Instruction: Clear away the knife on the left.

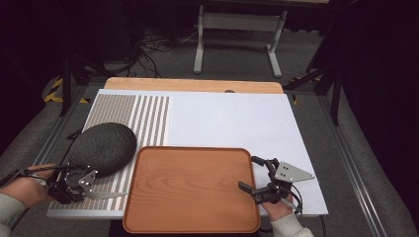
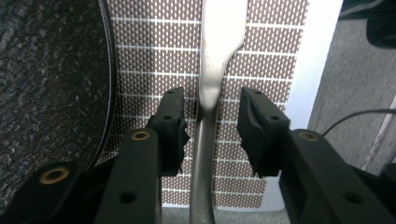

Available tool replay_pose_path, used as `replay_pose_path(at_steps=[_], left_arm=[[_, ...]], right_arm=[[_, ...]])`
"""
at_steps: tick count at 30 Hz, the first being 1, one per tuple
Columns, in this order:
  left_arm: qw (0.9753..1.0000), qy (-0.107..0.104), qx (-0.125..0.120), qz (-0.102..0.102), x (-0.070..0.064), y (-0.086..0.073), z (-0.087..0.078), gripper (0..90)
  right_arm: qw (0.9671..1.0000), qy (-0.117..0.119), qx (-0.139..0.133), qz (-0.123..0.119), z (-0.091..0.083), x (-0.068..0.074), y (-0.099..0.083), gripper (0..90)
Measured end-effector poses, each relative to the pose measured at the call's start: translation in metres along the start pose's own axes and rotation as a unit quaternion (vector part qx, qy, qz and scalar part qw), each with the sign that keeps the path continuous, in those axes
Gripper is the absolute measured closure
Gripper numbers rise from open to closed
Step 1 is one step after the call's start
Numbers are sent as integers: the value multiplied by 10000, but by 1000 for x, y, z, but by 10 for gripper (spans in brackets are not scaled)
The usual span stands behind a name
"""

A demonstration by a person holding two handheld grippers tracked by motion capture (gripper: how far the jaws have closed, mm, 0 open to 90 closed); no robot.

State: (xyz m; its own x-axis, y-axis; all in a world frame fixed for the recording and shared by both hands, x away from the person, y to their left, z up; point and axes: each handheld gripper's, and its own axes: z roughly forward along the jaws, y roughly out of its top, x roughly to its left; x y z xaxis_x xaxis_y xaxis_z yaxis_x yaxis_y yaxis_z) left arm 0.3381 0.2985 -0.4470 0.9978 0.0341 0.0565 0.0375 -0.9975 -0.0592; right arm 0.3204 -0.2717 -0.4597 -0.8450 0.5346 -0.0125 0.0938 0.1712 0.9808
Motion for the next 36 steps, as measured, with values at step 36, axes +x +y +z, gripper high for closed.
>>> replay_pose_path(at_steps=[36], left_arm=[[9979,374,-291,-444,-6,-4,-24,801]], right_arm=[[10000,-27,-31,-39,-1,0,1,38]])
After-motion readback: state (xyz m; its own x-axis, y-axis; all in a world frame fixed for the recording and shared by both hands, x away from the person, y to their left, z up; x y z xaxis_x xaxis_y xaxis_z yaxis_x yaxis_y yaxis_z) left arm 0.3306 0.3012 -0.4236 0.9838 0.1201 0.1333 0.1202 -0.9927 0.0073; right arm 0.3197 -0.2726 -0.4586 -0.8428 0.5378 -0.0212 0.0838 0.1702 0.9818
